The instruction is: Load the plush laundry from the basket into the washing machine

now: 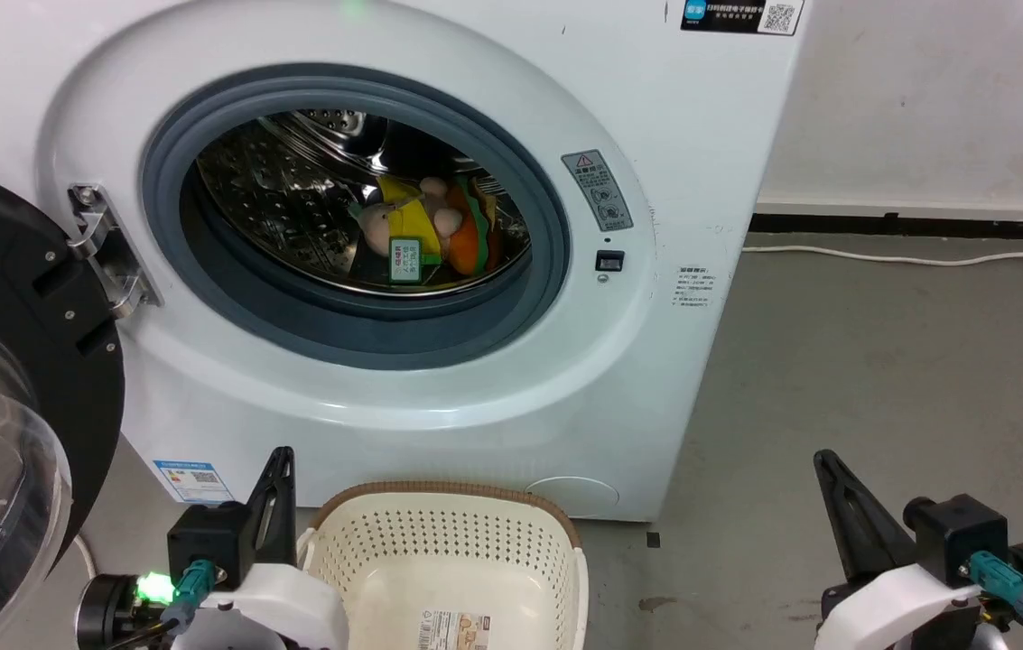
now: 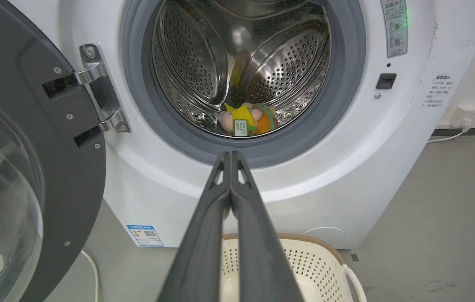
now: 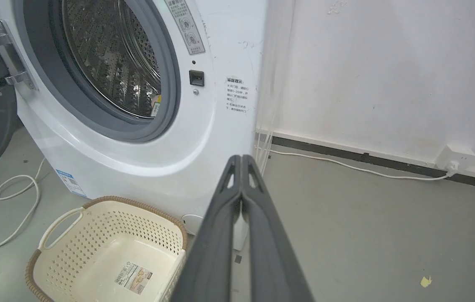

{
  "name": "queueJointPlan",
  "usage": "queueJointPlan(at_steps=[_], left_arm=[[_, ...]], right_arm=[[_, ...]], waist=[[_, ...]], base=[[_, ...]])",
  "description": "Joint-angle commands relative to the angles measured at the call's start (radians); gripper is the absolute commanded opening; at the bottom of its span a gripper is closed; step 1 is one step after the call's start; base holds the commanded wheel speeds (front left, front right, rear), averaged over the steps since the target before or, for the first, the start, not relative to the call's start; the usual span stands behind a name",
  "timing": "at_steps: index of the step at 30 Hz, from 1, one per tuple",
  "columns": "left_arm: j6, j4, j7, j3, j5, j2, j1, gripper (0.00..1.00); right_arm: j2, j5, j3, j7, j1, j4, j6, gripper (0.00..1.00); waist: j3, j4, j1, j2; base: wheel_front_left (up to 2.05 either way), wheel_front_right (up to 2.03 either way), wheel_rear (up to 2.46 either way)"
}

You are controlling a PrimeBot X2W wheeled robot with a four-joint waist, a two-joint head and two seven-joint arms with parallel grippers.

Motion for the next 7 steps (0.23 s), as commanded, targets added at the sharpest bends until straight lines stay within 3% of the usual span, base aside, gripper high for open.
queueJointPlan(at_steps=[1, 7], left_arm=[[-0.004, -0.007, 0.007, 0.007, 0.01, -0.001, -0.001, 0.0], [-0.006, -0.011, 0.016, 0.012, 0.016, -0.004, -0.001, 0.0]], right_arm=[[0.0, -0.009, 0.001, 0.002, -0.011, -0.006, -0.001, 0.0], [0.0, -0.015, 0.002, 0.011, -0.013, -0.006, -0.001, 0.0]], waist=[[0.0, 0.0, 0.0, 0.0], [-0.002, 0.0, 0.0, 0.0]], base=[[0.0, 0.0, 0.0], [0.0, 0.0, 0.0]])
